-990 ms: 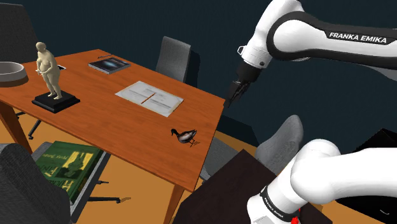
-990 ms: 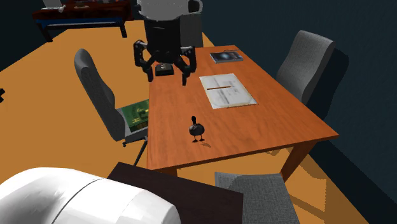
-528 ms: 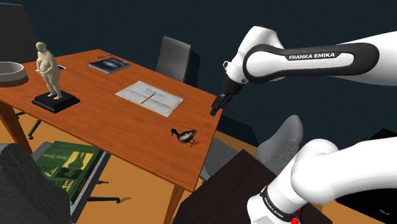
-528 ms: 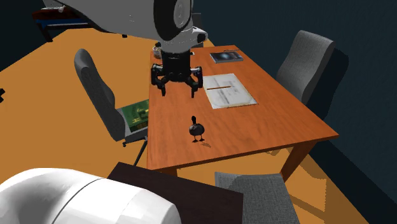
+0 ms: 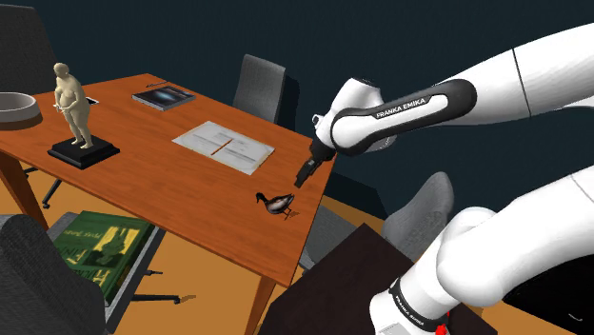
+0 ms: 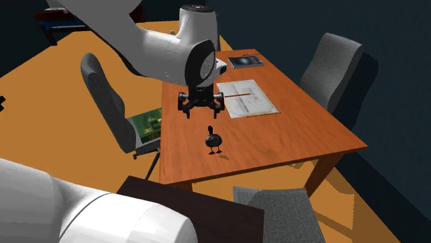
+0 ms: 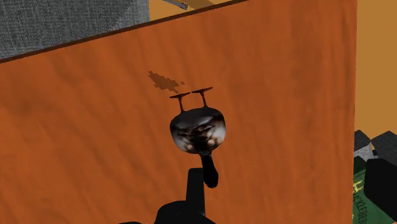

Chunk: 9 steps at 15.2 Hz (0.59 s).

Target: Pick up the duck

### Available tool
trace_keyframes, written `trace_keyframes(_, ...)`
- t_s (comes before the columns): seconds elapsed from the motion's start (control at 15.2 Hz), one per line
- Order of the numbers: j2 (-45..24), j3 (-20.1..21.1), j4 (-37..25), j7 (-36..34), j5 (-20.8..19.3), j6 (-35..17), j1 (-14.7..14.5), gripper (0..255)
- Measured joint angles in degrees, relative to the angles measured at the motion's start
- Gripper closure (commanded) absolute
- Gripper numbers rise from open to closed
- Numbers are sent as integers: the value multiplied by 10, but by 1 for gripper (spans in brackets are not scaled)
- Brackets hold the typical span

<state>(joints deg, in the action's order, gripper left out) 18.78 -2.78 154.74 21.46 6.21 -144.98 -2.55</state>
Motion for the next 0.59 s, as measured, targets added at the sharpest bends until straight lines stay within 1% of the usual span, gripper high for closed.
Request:
trace_keyframes(0.13, -51, -6, -9, 23, 14, -50, -9, 0)
trace_keyframes(0.26, -107, -15, -23, 56, 36, -100, -19, 0)
trace_keyframes(0.46, -187, -20, -54, 118, 88, -161, -32, 0)
trace_keyframes(0.59, -237, -10, -75, 162, 132, -197, -33, 0)
